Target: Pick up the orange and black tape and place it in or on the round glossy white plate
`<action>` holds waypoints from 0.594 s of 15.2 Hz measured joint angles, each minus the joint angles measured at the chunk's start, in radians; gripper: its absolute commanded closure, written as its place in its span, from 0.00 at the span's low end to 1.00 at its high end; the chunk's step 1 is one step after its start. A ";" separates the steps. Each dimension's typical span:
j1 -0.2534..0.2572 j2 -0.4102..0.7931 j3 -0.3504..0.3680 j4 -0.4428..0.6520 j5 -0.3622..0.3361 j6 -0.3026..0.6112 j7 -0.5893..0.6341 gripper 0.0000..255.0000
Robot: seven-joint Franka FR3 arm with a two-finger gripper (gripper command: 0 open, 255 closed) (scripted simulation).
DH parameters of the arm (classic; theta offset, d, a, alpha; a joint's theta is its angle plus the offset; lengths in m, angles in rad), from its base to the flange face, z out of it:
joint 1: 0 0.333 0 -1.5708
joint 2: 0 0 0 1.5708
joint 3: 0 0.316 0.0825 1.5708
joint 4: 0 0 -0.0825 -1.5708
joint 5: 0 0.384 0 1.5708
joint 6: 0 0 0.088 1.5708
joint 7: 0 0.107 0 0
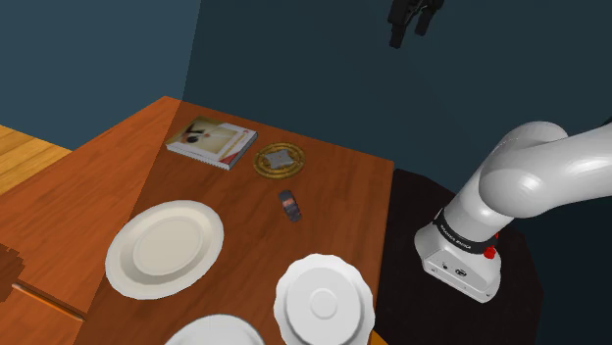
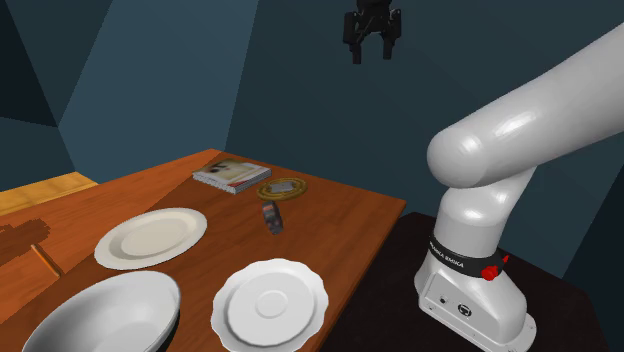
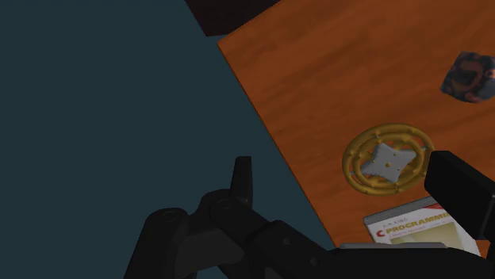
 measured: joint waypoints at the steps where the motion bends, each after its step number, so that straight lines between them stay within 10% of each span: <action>1: 0.000 0.000 0.000 0.000 0.000 0.000 0.000 0.00; 9: 0.025 -0.003 0.153 -0.161 0.077 0.146 0.198 0.00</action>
